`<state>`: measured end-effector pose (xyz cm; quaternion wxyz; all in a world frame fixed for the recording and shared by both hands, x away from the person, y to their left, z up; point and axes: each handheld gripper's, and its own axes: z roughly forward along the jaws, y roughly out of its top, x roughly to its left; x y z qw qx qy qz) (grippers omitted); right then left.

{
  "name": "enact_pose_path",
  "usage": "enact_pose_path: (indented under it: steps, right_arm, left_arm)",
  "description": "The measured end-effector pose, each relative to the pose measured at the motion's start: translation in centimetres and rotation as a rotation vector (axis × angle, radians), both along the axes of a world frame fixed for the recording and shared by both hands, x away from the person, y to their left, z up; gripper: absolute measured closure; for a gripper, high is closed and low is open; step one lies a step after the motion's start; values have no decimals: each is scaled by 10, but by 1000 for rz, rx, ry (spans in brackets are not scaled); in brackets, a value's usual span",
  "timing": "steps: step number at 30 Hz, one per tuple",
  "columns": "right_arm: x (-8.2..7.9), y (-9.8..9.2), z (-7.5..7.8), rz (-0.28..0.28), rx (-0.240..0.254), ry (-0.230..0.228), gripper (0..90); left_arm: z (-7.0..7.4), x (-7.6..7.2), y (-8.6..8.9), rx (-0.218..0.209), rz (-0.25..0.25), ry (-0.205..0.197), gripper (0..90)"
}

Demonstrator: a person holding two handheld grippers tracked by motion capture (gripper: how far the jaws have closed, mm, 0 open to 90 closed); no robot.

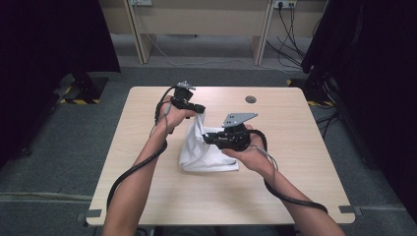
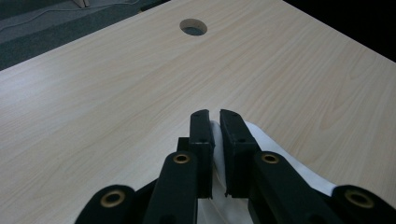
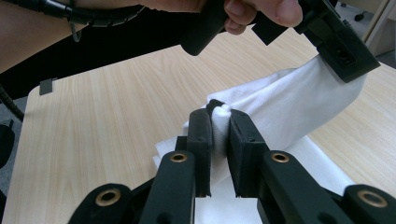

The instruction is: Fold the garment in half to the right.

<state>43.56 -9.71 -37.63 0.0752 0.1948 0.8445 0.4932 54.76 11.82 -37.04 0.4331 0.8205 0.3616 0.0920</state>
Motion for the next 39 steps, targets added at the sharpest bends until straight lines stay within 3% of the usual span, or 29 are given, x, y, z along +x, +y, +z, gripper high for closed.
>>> enact_pose_path:
  steps: [39]
  right_arm:
    - [-2,-18,-16,-35,-29,25,803]
  left_arm:
    - [-15,6,-22,1,-14,13,827]
